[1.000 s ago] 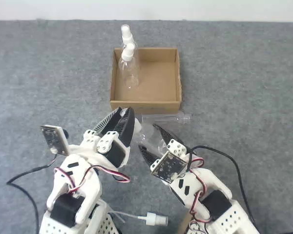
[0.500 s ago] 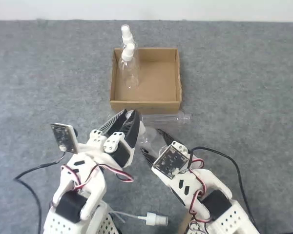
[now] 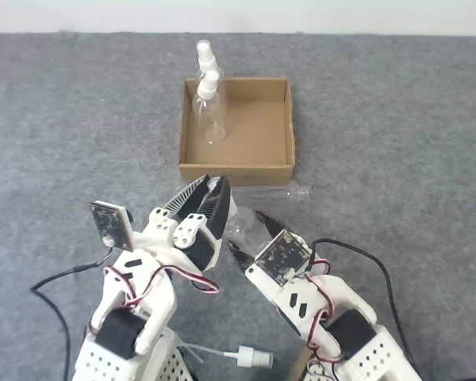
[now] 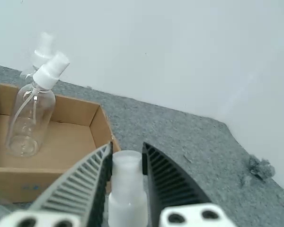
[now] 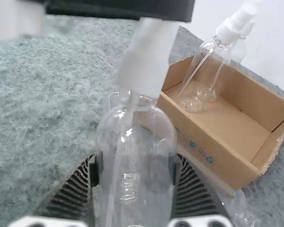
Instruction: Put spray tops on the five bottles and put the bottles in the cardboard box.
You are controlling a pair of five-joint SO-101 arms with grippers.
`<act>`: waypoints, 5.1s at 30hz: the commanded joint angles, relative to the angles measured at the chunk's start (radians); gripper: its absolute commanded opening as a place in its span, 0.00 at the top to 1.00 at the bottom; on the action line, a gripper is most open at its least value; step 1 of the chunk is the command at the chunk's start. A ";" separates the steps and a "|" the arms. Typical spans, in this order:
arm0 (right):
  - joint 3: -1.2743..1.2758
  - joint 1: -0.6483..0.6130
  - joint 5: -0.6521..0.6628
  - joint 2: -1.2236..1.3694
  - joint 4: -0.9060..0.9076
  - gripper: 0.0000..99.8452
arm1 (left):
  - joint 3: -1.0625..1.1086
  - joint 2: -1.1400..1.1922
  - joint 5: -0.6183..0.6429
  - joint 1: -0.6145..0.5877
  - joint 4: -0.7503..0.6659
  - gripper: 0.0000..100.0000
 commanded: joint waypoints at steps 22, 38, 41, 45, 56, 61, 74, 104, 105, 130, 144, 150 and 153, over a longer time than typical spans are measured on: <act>-0.077 0.001 -0.049 -0.005 -0.039 0.99 | -0.099 -0.017 -0.012 0.084 0.153 0.99; -0.068 0.001 -0.038 -0.008 -0.036 0.99 | -0.105 -0.017 -0.018 0.081 0.158 0.95; -0.068 0.002 -0.037 -0.008 -0.036 0.99 | -0.120 -0.017 -0.015 0.081 0.158 0.87; -0.068 0.002 -0.037 -0.008 -0.036 0.99 | -0.125 -0.017 -0.012 0.080 0.158 0.81; -0.066 0.002 -0.037 -0.008 -0.036 0.99 | -0.280 -0.017 0.032 0.080 0.287 0.81; -0.066 0.012 -0.020 -0.008 -0.036 0.99 | -0.294 -0.017 0.035 0.075 0.295 0.81; -0.035 0.067 -0.003 -0.008 -0.081 0.99 | -0.338 -0.017 0.155 -0.262 0.285 0.81; -0.044 0.028 0.000 -0.010 -0.246 0.99 | -0.042 -0.017 0.269 -0.493 -0.170 0.99; -0.044 0.010 0.009 -0.010 -0.246 0.99 | -0.038 -0.017 0.269 -0.493 -0.176 0.99; -0.023 -0.173 0.143 -0.008 -0.236 0.99 | 0.005 -0.017 0.103 -0.199 -0.083 0.99; 0.017 -0.085 0.144 -0.008 -0.236 0.99 | 0.005 -0.017 -0.029 -0.005 0.025 0.99; 0.017 -0.085 0.144 -0.007 -0.236 0.99 | 0.007 -0.017 -0.044 0.002 0.025 0.99; 0.020 -0.085 0.144 -0.001 -0.228 0.99 | 0.005 -0.017 -0.044 0.003 0.029 0.99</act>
